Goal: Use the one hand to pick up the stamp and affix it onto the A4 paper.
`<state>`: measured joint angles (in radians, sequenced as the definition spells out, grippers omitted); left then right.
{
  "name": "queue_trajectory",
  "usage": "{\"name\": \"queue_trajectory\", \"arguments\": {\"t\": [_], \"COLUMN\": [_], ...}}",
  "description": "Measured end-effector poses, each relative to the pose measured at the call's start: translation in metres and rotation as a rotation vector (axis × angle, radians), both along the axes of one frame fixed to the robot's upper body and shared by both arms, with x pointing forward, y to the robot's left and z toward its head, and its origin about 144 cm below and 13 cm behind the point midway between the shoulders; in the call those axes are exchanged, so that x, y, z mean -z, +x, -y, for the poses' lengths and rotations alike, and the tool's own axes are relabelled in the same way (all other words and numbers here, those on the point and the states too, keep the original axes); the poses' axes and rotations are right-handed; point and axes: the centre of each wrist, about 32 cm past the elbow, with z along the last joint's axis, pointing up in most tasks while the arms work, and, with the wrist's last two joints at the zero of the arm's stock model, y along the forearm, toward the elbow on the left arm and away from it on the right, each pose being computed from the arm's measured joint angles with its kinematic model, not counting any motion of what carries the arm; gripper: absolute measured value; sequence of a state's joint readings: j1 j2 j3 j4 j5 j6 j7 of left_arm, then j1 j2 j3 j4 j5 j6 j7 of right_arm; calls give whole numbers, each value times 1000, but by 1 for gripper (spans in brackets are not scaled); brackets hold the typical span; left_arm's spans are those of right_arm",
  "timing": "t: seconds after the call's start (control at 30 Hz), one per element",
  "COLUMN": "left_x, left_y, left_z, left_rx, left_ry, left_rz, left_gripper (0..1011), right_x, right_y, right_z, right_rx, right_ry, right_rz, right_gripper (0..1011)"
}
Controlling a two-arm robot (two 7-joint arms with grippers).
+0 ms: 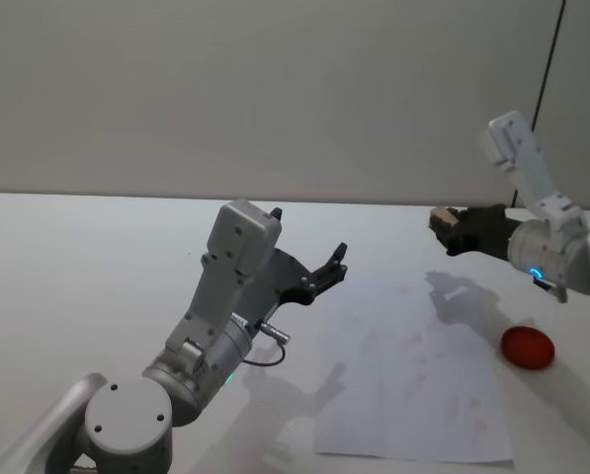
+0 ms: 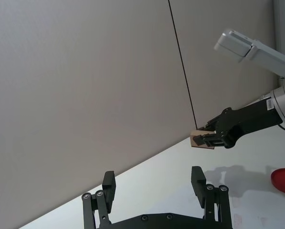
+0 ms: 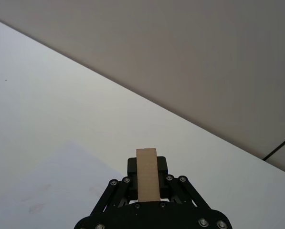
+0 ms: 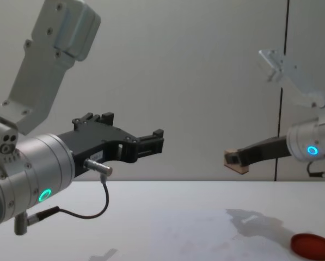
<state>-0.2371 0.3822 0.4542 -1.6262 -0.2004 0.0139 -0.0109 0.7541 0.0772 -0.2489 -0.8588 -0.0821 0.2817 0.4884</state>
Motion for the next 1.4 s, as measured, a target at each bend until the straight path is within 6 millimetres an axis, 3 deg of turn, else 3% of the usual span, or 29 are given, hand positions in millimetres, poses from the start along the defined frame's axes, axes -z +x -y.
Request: {"name": "queue_trajectory", "arguments": {"t": [0.67, 1.4], "left_x": [0, 0], "left_y": [0, 0], "left_z": [0, 0], "left_rx": [0, 0], "left_ry": [0, 0], "left_rz": [0, 0], "left_gripper": [1002, 1002], "right_x": [15, 44], "right_y": [-6, -6], "right_z": [-21, -27], "right_rx": [-78, -34], "right_ry": [-20, 51], "right_rz": [-15, -57], "right_gripper": [219, 219]}}
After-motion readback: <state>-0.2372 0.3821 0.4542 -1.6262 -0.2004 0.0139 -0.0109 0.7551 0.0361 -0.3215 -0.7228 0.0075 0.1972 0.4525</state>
